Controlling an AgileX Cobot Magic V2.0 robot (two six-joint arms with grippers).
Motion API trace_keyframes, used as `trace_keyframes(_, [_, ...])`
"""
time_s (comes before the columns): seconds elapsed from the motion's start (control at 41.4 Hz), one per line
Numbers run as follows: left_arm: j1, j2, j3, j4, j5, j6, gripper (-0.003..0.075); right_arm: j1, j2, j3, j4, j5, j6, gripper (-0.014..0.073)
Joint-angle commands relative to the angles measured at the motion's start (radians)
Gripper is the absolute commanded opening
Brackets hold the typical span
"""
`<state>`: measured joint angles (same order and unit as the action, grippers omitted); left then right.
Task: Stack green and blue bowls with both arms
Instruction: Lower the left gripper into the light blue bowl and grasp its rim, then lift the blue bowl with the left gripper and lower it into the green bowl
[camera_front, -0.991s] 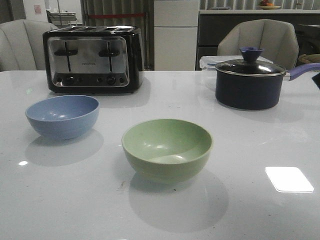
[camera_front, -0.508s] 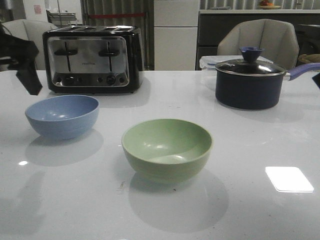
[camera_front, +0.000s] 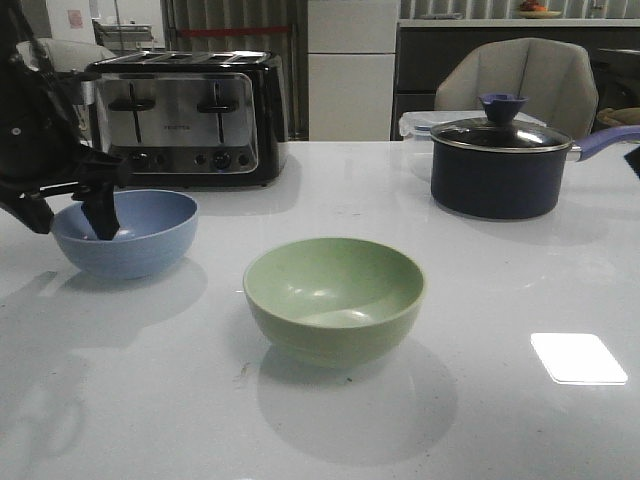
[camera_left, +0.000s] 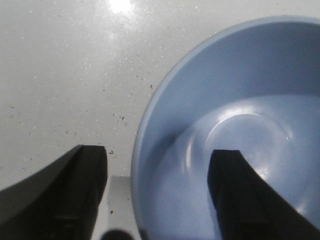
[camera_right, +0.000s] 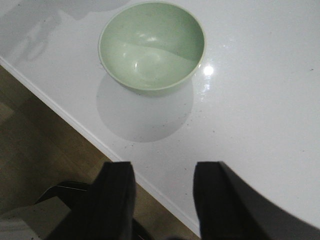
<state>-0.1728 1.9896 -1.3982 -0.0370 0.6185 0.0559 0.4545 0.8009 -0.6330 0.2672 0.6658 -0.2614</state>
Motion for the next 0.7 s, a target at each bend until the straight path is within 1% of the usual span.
trace_keyframes(0.0, [0.000,-0.051,-0.035,0.002,-0.056,-0.010,0.0388,-0.001,-0.007,-0.027,0.010,-0.052,-0.014,0.0403])
trace_keyframes(0.169, [0.000,-0.051,-0.044,0.002,-0.052,-0.010,0.0221,-0.001,-0.007,-0.027,0.010,-0.052,-0.014,0.0403])
trace_keyframes(0.339, [0.000,-0.055,-0.078,0.002,0.000,-0.010,0.0097,-0.001,-0.007,-0.027,0.010,-0.052,-0.014,0.0403])
trace_keyframes(0.556, [-0.002,-0.107,-0.091,0.000,0.058,-0.008,0.0093,-0.001,-0.007,-0.027,0.010,-0.052,-0.014,0.0403])
trace_keyframes(0.677, [-0.002,-0.166,-0.091,-0.037,0.092,0.014,0.0093,-0.001,-0.007,-0.027,0.010,-0.052,-0.014,0.0403])
